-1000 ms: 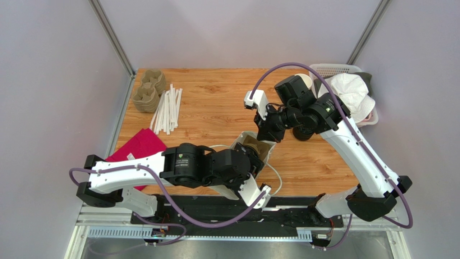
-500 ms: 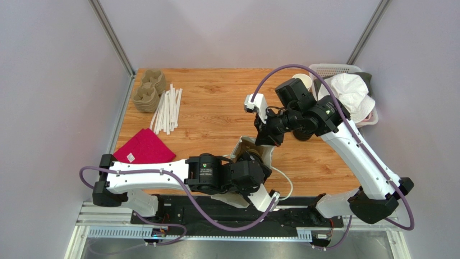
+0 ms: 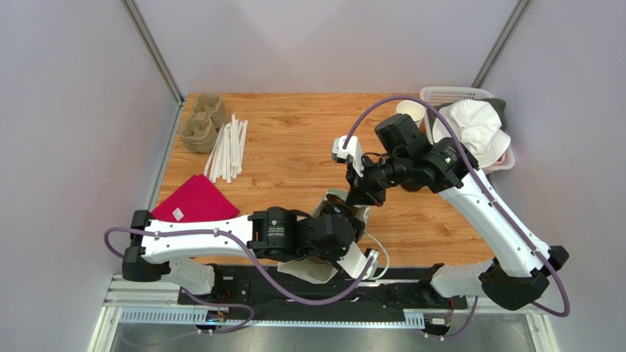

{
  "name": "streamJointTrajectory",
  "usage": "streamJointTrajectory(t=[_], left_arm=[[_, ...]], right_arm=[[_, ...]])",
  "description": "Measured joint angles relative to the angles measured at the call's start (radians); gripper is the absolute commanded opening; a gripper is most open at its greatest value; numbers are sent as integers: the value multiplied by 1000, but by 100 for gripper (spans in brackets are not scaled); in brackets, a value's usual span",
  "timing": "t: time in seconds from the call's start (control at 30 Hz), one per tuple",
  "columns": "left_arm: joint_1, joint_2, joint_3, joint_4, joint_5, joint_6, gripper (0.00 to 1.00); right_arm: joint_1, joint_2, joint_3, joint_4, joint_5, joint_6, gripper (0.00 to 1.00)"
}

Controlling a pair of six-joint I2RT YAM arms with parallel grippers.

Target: Pack the takeout coffee

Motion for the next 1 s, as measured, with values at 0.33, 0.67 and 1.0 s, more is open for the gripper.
streamJointTrajectory(t=[0.33,0.67,1.0], left_arm=[[-2,-36,-30,0,-7,-94,0],[6,-32,-60,-80,77,-196,0],[68,53,-41,-110,175,-251,0]], right_arm=[[103,-16,0,26,84,6,0],[145,19,42,26,182,7,0],[153,14,50,17,248,-24,0]])
